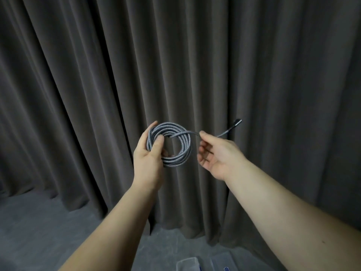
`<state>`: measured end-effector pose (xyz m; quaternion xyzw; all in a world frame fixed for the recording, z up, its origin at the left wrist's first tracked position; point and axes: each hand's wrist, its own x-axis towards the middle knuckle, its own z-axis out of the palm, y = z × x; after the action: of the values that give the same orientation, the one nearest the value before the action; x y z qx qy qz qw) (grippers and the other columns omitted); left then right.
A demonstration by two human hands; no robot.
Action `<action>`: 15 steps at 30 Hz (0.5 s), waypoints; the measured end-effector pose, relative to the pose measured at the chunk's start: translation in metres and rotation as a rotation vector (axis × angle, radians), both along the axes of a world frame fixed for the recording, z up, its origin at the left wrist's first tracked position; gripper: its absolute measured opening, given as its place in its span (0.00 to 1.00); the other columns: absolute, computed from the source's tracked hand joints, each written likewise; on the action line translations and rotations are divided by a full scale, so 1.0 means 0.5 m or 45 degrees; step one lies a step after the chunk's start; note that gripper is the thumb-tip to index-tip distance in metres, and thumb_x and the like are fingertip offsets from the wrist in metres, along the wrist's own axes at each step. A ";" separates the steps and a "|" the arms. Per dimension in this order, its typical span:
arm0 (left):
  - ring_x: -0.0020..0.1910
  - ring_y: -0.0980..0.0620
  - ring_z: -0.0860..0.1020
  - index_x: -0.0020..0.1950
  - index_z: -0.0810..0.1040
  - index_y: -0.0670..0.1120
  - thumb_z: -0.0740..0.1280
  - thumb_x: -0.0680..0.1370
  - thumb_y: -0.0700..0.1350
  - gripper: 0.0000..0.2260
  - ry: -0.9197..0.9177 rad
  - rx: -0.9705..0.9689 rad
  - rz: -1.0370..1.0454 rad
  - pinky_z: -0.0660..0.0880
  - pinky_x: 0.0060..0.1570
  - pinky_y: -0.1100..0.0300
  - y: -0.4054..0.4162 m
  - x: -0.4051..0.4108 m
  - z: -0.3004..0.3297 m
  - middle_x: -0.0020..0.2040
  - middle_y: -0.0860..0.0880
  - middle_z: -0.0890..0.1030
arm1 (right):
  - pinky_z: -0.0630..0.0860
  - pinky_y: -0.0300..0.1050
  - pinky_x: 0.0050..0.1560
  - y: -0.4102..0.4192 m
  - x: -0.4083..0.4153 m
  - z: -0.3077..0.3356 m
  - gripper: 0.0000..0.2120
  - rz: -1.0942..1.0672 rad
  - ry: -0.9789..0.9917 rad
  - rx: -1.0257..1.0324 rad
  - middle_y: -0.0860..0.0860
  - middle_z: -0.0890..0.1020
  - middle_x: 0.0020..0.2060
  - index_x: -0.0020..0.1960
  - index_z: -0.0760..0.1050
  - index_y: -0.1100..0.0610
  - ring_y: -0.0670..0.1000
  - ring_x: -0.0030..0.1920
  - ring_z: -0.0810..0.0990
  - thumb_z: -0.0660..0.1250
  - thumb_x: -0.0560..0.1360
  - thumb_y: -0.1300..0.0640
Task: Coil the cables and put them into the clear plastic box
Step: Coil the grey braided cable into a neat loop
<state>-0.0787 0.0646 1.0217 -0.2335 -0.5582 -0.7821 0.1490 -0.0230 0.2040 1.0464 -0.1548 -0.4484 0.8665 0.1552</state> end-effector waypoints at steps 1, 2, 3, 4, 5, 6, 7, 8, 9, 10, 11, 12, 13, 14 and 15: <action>0.31 0.56 0.67 0.61 0.78 0.54 0.63 0.81 0.38 0.14 0.006 0.003 -0.013 0.69 0.32 0.65 0.002 0.003 0.003 0.34 0.52 0.72 | 0.73 0.41 0.32 0.002 -0.001 0.000 0.09 -0.011 -0.037 0.017 0.48 0.74 0.29 0.38 0.74 0.55 0.47 0.30 0.73 0.74 0.71 0.55; 0.31 0.56 0.67 0.61 0.78 0.54 0.63 0.81 0.38 0.14 0.013 0.000 -0.016 0.69 0.32 0.65 0.002 0.003 0.005 0.34 0.52 0.73 | 0.72 0.41 0.31 0.004 -0.003 0.000 0.12 -0.039 -0.075 0.071 0.48 0.73 0.30 0.40 0.74 0.55 0.47 0.30 0.72 0.76 0.69 0.53; 0.31 0.56 0.68 0.61 0.78 0.53 0.63 0.81 0.38 0.14 0.020 -0.007 -0.018 0.70 0.32 0.65 0.003 0.004 0.006 0.34 0.52 0.73 | 0.71 0.40 0.31 0.007 -0.006 -0.002 0.15 -0.085 -0.113 0.162 0.48 0.73 0.31 0.43 0.73 0.54 0.47 0.30 0.71 0.77 0.68 0.50; 0.33 0.56 0.70 0.62 0.77 0.53 0.63 0.81 0.38 0.14 0.028 -0.016 -0.015 0.71 0.33 0.65 0.004 0.004 0.006 0.35 0.53 0.74 | 0.71 0.41 0.32 0.009 -0.009 -0.005 0.18 -0.154 -0.140 0.278 0.49 0.72 0.33 0.45 0.71 0.53 0.47 0.32 0.70 0.77 0.67 0.47; 0.34 0.56 0.71 0.62 0.77 0.54 0.63 0.80 0.38 0.14 0.043 -0.032 -0.008 0.72 0.35 0.65 0.006 0.005 0.005 0.36 0.54 0.75 | 0.70 0.42 0.34 0.010 -0.012 -0.009 0.20 -0.247 -0.143 0.411 0.49 0.72 0.35 0.45 0.68 0.52 0.47 0.33 0.70 0.77 0.66 0.45; 0.35 0.57 0.73 0.62 0.77 0.54 0.63 0.80 0.38 0.14 0.057 -0.043 -0.003 0.72 0.36 0.65 0.008 0.006 0.004 0.37 0.54 0.76 | 0.70 0.43 0.37 0.010 -0.016 -0.013 0.20 -0.353 -0.107 0.557 0.49 0.73 0.37 0.44 0.67 0.52 0.47 0.34 0.70 0.76 0.67 0.45; 0.35 0.58 0.74 0.62 0.77 0.54 0.63 0.81 0.38 0.14 0.064 -0.049 0.001 0.73 0.36 0.65 0.011 0.007 0.004 0.38 0.54 0.77 | 0.71 0.43 0.39 0.011 -0.020 -0.016 0.18 -0.444 -0.032 0.709 0.49 0.74 0.38 0.42 0.67 0.51 0.47 0.35 0.71 0.76 0.68 0.47; 0.34 0.59 0.73 0.61 0.77 0.53 0.63 0.81 0.37 0.14 0.064 -0.051 0.001 0.73 0.34 0.66 0.015 0.009 0.003 0.37 0.54 0.76 | 0.73 0.43 0.39 0.011 -0.022 -0.017 0.14 -0.506 0.059 0.848 0.49 0.77 0.37 0.40 0.69 0.51 0.47 0.34 0.74 0.75 0.70 0.51; 0.32 0.60 0.73 0.61 0.76 0.53 0.62 0.81 0.37 0.14 0.064 -0.055 0.000 0.73 0.33 0.66 0.018 0.011 0.003 0.36 0.54 0.76 | 0.75 0.44 0.40 0.012 -0.026 -0.017 0.09 -0.540 0.133 0.958 0.50 0.79 0.35 0.39 0.73 0.52 0.48 0.34 0.77 0.73 0.72 0.55; 0.31 0.59 0.72 0.61 0.76 0.54 0.62 0.81 0.37 0.14 0.062 -0.055 -0.006 0.73 0.32 0.66 0.021 0.012 0.003 0.35 0.55 0.76 | 0.78 0.47 0.41 0.013 -0.029 -0.019 0.06 -0.553 0.172 1.051 0.51 0.82 0.34 0.38 0.77 0.53 0.50 0.35 0.79 0.71 0.73 0.58; 0.30 0.59 0.71 0.61 0.76 0.54 0.62 0.81 0.37 0.14 0.061 -0.055 -0.014 0.73 0.32 0.65 0.024 0.013 0.003 0.33 0.55 0.75 | 0.79 0.49 0.44 0.014 -0.031 -0.022 0.06 -0.560 0.184 1.139 0.52 0.83 0.34 0.39 0.80 0.55 0.52 0.37 0.81 0.69 0.74 0.60; 0.30 0.58 0.70 0.60 0.77 0.55 0.62 0.81 0.37 0.14 0.060 -0.052 -0.014 0.73 0.33 0.65 0.026 0.013 0.004 0.32 0.56 0.74 | 0.79 0.48 0.45 0.015 -0.030 -0.026 0.07 -0.570 0.186 1.218 0.53 0.84 0.35 0.41 0.82 0.57 0.54 0.39 0.82 0.67 0.76 0.60; 0.30 0.57 0.70 0.60 0.77 0.55 0.62 0.81 0.37 0.14 0.059 -0.040 -0.008 0.73 0.33 0.64 0.028 0.014 0.007 0.31 0.55 0.74 | 0.78 0.45 0.45 0.014 -0.027 -0.031 0.08 -0.583 0.198 1.269 0.54 0.84 0.36 0.42 0.83 0.59 0.54 0.41 0.82 0.66 0.77 0.59; 0.30 0.57 0.70 0.60 0.77 0.55 0.62 0.81 0.38 0.14 0.057 -0.020 0.005 0.73 0.33 0.64 0.030 0.012 0.009 0.32 0.54 0.74 | 0.75 0.41 0.44 0.013 -0.023 -0.035 0.09 -0.591 0.221 1.294 0.54 0.83 0.38 0.43 0.83 0.59 0.53 0.41 0.81 0.65 0.77 0.58; 0.31 0.56 0.70 0.61 0.77 0.55 0.62 0.81 0.38 0.14 0.053 -0.003 0.025 0.72 0.33 0.65 0.031 0.010 0.012 0.33 0.52 0.73 | 0.72 0.36 0.42 0.012 -0.021 -0.040 0.11 -0.593 0.249 1.308 0.53 0.82 0.39 0.42 0.83 0.60 0.51 0.40 0.79 0.64 0.78 0.58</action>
<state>-0.0739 0.0802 1.0277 -0.2444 -0.5581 -0.7750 0.1679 -0.0334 0.2101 1.0264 -0.0734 -0.7497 0.4906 0.4380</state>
